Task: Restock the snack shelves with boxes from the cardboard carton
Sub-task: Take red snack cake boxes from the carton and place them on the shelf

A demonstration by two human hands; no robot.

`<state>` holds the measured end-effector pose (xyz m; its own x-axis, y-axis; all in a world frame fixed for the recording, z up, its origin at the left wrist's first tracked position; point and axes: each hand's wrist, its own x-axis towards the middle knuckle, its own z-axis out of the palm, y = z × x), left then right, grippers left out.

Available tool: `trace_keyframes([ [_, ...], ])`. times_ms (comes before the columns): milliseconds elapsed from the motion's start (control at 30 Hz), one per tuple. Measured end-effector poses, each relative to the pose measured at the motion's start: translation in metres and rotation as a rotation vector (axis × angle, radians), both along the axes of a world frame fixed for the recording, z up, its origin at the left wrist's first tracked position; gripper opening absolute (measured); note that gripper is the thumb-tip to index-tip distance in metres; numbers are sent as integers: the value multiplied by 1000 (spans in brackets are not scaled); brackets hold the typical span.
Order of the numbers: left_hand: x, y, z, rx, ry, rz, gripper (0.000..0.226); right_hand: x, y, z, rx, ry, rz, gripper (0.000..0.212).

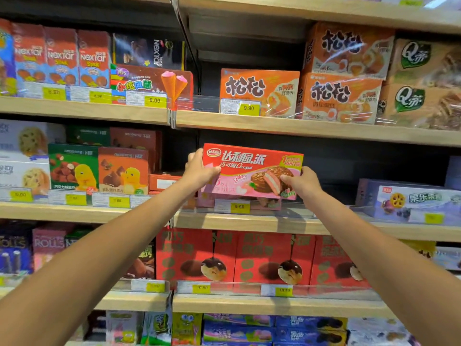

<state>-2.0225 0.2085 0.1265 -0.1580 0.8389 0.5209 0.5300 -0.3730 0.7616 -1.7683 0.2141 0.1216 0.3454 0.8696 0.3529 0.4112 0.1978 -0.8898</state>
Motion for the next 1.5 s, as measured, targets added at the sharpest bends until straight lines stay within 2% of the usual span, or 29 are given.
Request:
trace_keyframes([
  [333, -4, 24, -27, 61, 72, 170, 48, -8, 24, -26, -10, 10, 72, 32],
  [467, -9, 29, -43, 40, 95, 226, 44, -13, 30, -32, -120, -145, 70, 33],
  [533, -9, 31, -45, 50, 115, 240, 47, -13, 30, -29, -139, -146, 87, 31],
  [633, -7, 28, -44, 28, 124, 228, 53, -12, 26, -27, -142, -146, 133, 12],
  [800, -1, 13, -48, 18, 155, 180, 70, -15, 18, -29, -100, -150, 152, 5],
  [933, 12, -8, -59, 121, 241, 189, 64, -29, 3, -36, 16, -104, -10, 35],
  [1000, 19, -16, -66, 89, 214, 135, 59, -40, -11, -42, 57, -86, -41, 38],
  [1100, 26, -31, -85, 16, 174, -13, 43, -60, -33, -65, 30, -34, 108, 27],
  [1233, 29, -47, -117, -23, 131, -139, 27, -76, -54, -105, -59, -108, 330, 13],
  [1333, 27, -57, -146, -116, 133, -176, 24, -84, -71, -132, -150, -115, 419, 23],
  [1500, 17, -68, -227, -333, 129, -245, 16, -87, -88, -207, -357, -186, 511, 14],
])
